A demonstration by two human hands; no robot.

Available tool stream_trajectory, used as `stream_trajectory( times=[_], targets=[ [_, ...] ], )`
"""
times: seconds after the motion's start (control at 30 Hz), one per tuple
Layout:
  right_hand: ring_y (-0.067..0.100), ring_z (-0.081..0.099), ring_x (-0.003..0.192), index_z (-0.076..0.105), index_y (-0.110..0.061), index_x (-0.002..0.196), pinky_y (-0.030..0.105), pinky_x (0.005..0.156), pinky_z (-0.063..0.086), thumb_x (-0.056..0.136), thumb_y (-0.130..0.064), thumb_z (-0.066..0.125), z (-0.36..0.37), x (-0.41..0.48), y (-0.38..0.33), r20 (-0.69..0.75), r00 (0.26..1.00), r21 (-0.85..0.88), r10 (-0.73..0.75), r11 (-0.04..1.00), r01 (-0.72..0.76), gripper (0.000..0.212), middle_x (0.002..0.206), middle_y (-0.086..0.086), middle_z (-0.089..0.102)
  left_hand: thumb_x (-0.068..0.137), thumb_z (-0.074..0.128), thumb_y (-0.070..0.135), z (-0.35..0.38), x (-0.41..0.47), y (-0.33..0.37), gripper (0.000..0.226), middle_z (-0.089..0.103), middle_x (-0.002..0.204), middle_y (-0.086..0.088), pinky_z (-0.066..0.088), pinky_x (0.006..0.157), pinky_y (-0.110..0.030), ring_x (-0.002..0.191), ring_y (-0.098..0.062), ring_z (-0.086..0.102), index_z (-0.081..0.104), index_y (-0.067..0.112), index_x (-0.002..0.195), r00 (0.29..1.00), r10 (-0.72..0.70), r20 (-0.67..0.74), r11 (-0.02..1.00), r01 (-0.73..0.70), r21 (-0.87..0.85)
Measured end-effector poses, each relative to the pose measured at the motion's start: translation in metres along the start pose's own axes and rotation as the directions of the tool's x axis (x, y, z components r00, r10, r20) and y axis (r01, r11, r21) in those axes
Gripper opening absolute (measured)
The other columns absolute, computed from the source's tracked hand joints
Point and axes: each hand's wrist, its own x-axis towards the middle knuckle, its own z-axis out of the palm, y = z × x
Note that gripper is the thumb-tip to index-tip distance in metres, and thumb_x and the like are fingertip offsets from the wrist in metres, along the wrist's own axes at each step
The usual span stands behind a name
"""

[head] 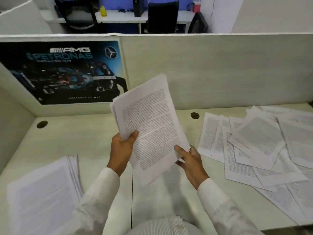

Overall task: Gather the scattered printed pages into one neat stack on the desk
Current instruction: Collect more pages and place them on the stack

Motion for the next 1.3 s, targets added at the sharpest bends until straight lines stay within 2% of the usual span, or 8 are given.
stream_trajectory(
  times=[0.13, 0.3, 0.43, 0.6, 0.83, 0.97, 1.1, 1.3],
  targets=[
    [0.022, 0.071, 0.100, 0.055, -0.022, 0.127, 0.033, 0.083, 0.057, 0.081, -0.021, 0.079, 0.005, -0.008, -0.009, 0.169, 0.983, -0.282, -0.077, 0.952, 0.123, 0.052, 0.112, 0.003, 0.072, 0.089, 0.070, 0.013, -0.045, -0.005, -0.013, 0.015, 0.077, 0.096, 0.006, 0.056, 0.074, -0.022, 0.090, -0.013, 0.073, 0.071, 0.017, 0.104, 0.993, -0.121, 0.006, 0.992, 0.121, -0.022],
    [0.018, 0.071, 0.104, 0.064, -0.022, 0.120, 0.032, 0.088, 0.057, 0.092, -0.032, 0.064, 0.037, -0.026, -0.015, 0.469, 0.882, -0.398, 0.042, 0.902, 0.169, 0.030, 0.114, -0.004, 0.074, 0.092, 0.066, 0.022, -0.073, -0.029, -0.026, 0.022, 0.076, 0.107, -0.002, 0.058, 0.074, -0.027, 0.095, -0.022, 0.073, 0.069, 0.015, 0.113, 0.946, -0.319, 0.051, 0.940, 0.323, -0.112],
    [0.022, 0.070, 0.105, 0.066, -0.018, 0.117, 0.031, 0.083, 0.052, 0.090, -0.045, 0.057, 0.046, -0.032, -0.014, 0.482, 0.869, -0.409, 0.109, 0.906, 0.113, 0.039, 0.113, 0.000, 0.073, 0.097, 0.056, 0.030, -0.092, -0.059, -0.035, 0.038, 0.068, 0.125, -0.009, 0.049, 0.098, -0.043, 0.114, -0.031, 0.066, 0.061, 0.013, 0.131, 0.913, -0.399, 0.084, 0.874, 0.407, -0.265],
    [0.029, 0.068, 0.107, 0.069, -0.027, 0.115, 0.041, 0.087, 0.049, 0.085, -0.071, 0.053, 0.043, -0.034, 0.008, 0.447, 0.873, -0.456, 0.194, 0.889, 0.036, 0.056, 0.114, 0.002, 0.072, 0.099, 0.050, 0.031, -0.100, -0.093, -0.043, 0.039, 0.068, 0.125, -0.011, 0.047, 0.101, -0.045, 0.116, -0.032, 0.064, 0.061, 0.013, 0.131, 0.900, -0.426, 0.089, 0.826, 0.428, -0.366],
    [0.021, 0.073, 0.087, 0.071, -0.019, 0.106, 0.035, 0.075, 0.054, 0.099, -0.051, 0.047, 0.051, -0.044, 0.031, 0.394, 0.899, -0.435, 0.192, 0.900, -0.001, 0.041, 0.099, 0.002, 0.076, 0.094, 0.060, 0.034, -0.108, -0.104, -0.059, 0.043, 0.067, 0.126, -0.012, 0.045, 0.105, -0.043, 0.118, -0.031, 0.063, 0.062, 0.011, 0.131, 0.883, -0.470, 0.009, 0.808, 0.434, -0.399],
    [0.019, 0.073, 0.093, 0.067, -0.018, 0.110, 0.034, 0.081, 0.058, 0.101, -0.026, 0.054, 0.061, -0.046, 0.047, 0.388, 0.903, -0.565, 0.182, 0.822, 0.077, 0.018, 0.107, 0.000, 0.075, 0.096, 0.059, 0.019, -0.131, -0.107, -0.068, 0.030, 0.071, 0.119, -0.013, 0.055, 0.090, -0.035, 0.109, -0.032, 0.067, 0.066, 0.007, 0.122, 0.873, -0.487, -0.023, 0.834, 0.458, -0.308],
    [0.013, 0.071, 0.091, 0.065, -0.021, 0.109, 0.024, 0.073, 0.053, 0.103, -0.027, 0.050, 0.079, -0.054, 0.069, 0.368, 0.914, -0.635, 0.171, 0.764, 0.113, 0.017, 0.103, -0.005, 0.074, 0.094, 0.060, 0.003, -0.158, -0.114, -0.085, 0.020, 0.073, 0.113, -0.012, 0.059, 0.073, -0.027, 0.094, -0.025, 0.071, 0.070, 0.010, 0.109, 0.838, -0.528, -0.135, 0.838, 0.490, -0.239],
    [0.016, 0.071, 0.098, 0.063, -0.022, 0.118, 0.034, 0.085, 0.059, 0.104, -0.025, 0.048, 0.120, -0.061, 0.103, 0.437, 0.826, -0.742, 0.357, 0.662, 0.107, 0.021, 0.114, -0.002, 0.072, 0.093, 0.064, 0.007, -0.202, -0.129, -0.087, 0.018, 0.076, 0.100, -0.002, 0.056, 0.077, -0.032, 0.091, -0.025, 0.071, 0.072, 0.017, 0.104, 0.793, -0.495, -0.356, 0.869, 0.449, -0.208]
  ],
)
